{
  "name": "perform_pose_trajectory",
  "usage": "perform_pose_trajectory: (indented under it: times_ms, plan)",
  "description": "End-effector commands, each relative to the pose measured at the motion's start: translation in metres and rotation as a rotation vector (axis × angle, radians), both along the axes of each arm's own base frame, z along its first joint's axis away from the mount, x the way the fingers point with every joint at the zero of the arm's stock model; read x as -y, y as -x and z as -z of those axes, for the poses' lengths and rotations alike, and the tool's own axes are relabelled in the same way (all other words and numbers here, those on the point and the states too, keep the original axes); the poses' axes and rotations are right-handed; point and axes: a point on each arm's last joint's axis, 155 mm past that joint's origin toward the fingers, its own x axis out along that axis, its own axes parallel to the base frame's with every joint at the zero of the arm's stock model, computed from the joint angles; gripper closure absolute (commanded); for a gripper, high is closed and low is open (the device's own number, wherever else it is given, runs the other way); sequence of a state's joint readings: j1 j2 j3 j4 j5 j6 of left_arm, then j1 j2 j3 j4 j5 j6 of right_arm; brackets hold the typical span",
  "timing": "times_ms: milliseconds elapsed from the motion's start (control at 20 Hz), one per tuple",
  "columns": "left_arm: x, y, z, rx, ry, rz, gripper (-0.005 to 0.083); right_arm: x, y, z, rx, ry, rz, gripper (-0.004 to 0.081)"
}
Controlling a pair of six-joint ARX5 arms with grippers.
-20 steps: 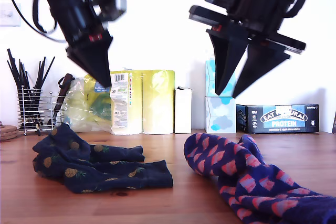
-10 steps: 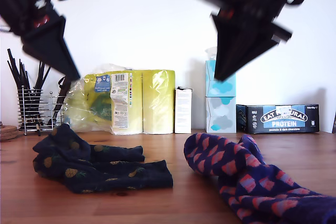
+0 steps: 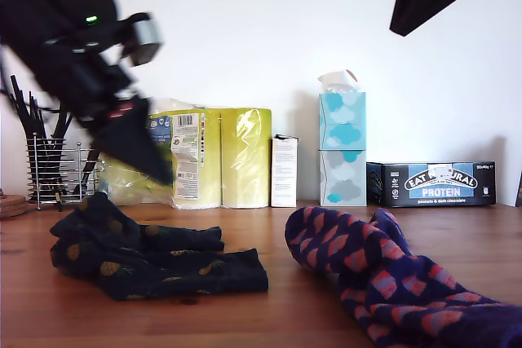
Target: Pair up the socks based on colour and pattern, by placing each sock on top of its pair
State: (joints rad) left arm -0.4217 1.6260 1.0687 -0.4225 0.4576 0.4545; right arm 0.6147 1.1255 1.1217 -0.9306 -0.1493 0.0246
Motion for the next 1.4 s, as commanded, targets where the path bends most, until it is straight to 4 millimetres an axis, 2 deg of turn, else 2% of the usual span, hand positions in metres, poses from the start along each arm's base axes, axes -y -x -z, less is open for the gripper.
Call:
perform_pose_trajectory:
  times_ms: [0,150,250,550,850,1000,1150,1350]
  plan:
    - [0.019,-0.003,0.009,-0.004,0.028,-0.021,0.0793,0.005,0.006,-0.007,0.027,-0.012,-0.001,0.0782]
    - [0.045,-0.007,0.027,-0.027,0.043,-0.066,0.0793,0.013,0.011,-0.015,0.05,-0.017,0.009,0.0782]
    - [0.052,-0.008,0.043,-0.054,0.02,-0.102,0.0793,0.019,0.012,-0.016,0.061,-0.003,0.026,0.0782]
    - [0.048,0.0,0.088,-0.21,-0.033,-0.25,0.0793,0.025,0.014,-0.017,0.066,0.012,0.036,0.0782]
    - [0.047,0.018,0.115,-0.302,-0.094,-0.297,0.0793,0.025,0.015,-0.019,0.081,0.016,0.021,0.0782]
    - [0.053,0.026,0.117,-0.318,-0.097,-0.272,0.0793,0.025,0.015,-0.019,0.081,0.016,0.021,0.0782]
    - [0.057,0.062,0.121,-0.38,-0.137,-0.099,0.0793,0.025,0.015,-0.019,0.084,0.019,0.014,0.0782]
    - [0.045,0.141,0.124,-0.544,-0.247,0.182,0.0793,0.025,0.015,-0.019,0.102,0.032,-0.016,0.0782]
